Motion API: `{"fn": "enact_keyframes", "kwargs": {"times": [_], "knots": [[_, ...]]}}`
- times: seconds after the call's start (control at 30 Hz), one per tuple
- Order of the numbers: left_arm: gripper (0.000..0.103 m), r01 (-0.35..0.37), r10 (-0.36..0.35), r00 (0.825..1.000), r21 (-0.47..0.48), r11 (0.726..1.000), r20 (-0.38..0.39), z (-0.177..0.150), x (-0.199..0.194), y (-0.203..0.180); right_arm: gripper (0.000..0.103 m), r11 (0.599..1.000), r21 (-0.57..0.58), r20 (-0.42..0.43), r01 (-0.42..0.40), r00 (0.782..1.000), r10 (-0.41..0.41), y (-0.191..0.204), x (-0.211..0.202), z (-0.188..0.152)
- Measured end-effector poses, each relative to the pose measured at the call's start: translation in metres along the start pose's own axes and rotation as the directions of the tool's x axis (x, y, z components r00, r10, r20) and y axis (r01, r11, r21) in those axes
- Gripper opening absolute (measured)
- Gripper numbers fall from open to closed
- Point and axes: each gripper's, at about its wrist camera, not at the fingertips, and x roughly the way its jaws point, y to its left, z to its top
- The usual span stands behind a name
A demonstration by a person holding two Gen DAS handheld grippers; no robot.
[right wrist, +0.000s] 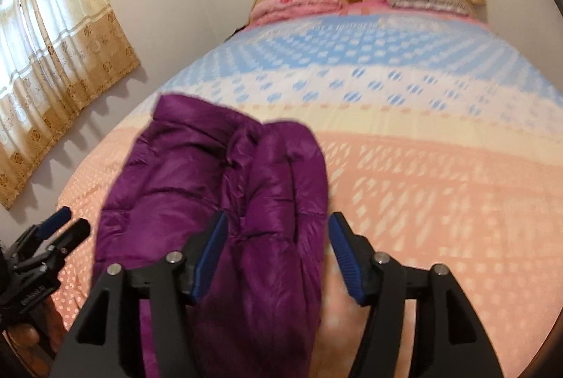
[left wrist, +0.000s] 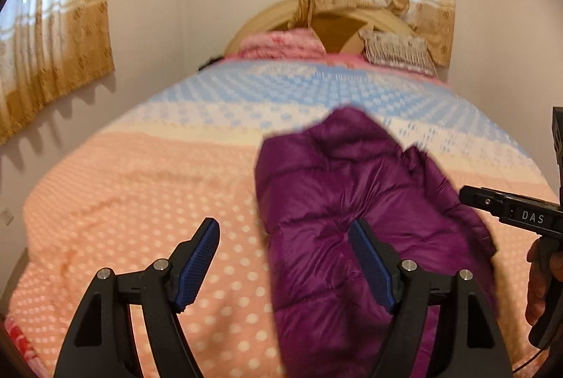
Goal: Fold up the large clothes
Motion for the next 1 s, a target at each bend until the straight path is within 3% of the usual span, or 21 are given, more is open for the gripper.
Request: {"fn": "enact_keyframes", "kwargs": {"times": [0.07, 0.17, 0.37, 0.6, 1.0], "knots": [[0.077, -0.001, 0.002, 0.999, -0.007, 1.0, 0.05, 0.007, -0.026, 0.004, 0.064, 1.0, -0.019, 0.06, 0.015, 0.998, -0.014, 0.012, -0.033, 0.001], [0.077, 0.007, -0.003, 0.993, -0.028, 1.0, 0.122, 0.02, -0.069, 0.01, 0.075, 0.998, -0.049, 0.151, 0.031, 0.988, -0.023, 0.031, -0.075, 0.001], [0.077, 0.028, -0.017, 0.977, -0.047, 0.998, 0.214, 0.035, -0.119, 0.018, 0.078, 0.994, -0.109, 0.234, 0.027, 0.972, -0.001, 0.063, -0.118, 0.003], [0.077, 0.039, -0.021, 0.969, -0.066, 0.997, 0.245, 0.04, -0.132, 0.024, 0.079, 0.989, -0.143, 0.265, 0.026, 0.964, 0.014, 0.071, -0.134, 0.003], [0.077, 0.041, -0.024, 0.971, -0.071, 0.997, 0.237, 0.037, -0.13, 0.025, 0.08, 0.988, -0.151, 0.265, 0.019, 0.964, 0.022, 0.073, -0.138, -0.003]]}}
